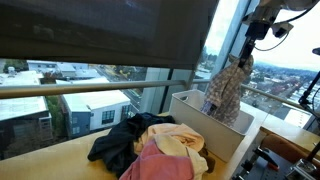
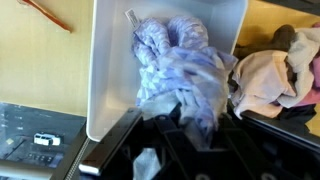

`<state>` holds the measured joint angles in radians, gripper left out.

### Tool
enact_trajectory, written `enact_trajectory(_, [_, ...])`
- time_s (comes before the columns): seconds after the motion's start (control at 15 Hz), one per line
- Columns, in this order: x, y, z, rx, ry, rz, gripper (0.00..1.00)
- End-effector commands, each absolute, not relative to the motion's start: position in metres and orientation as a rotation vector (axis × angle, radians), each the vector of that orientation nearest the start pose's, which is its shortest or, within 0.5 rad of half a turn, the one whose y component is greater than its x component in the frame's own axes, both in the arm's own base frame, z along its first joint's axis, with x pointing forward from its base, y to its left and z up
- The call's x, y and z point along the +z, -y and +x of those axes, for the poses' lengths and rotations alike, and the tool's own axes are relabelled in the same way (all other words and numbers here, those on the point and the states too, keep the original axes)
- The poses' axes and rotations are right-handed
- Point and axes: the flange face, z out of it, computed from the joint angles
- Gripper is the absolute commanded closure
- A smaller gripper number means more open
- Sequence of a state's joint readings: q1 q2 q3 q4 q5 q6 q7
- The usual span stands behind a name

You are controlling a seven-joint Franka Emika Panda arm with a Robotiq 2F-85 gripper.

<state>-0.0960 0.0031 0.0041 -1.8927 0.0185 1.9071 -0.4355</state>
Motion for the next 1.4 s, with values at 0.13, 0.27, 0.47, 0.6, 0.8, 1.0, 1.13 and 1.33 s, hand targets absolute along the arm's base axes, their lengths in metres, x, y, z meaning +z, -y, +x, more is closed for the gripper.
enact_trajectory(0.13, [0.488,0.048,0.548,-0.015,0.551,-3.108,0.45])
enact_trajectory(0.27, [0.488,0.046,0.548,-0.010,0.555,-3.110,0.31])
enact_trajectory(0.47, [0.492,0.043,0.550,-0.014,0.564,-3.115,0.09])
enact_trajectory(0.6, [0.497,0.036,0.550,-0.023,0.581,-3.112,0.00])
enact_trajectory(0.8, [0.499,0.006,0.551,-0.067,0.640,-3.115,0.00])
enact_trajectory(1.0, [0.499,-0.035,0.552,-0.104,0.743,-3.103,0.00])
enact_trajectory(1.13, [0.493,-0.067,0.551,-0.103,0.811,-3.091,0.00])
enact_trajectory(1.33, [0.469,-0.121,0.544,-0.078,0.927,-3.076,0.00])
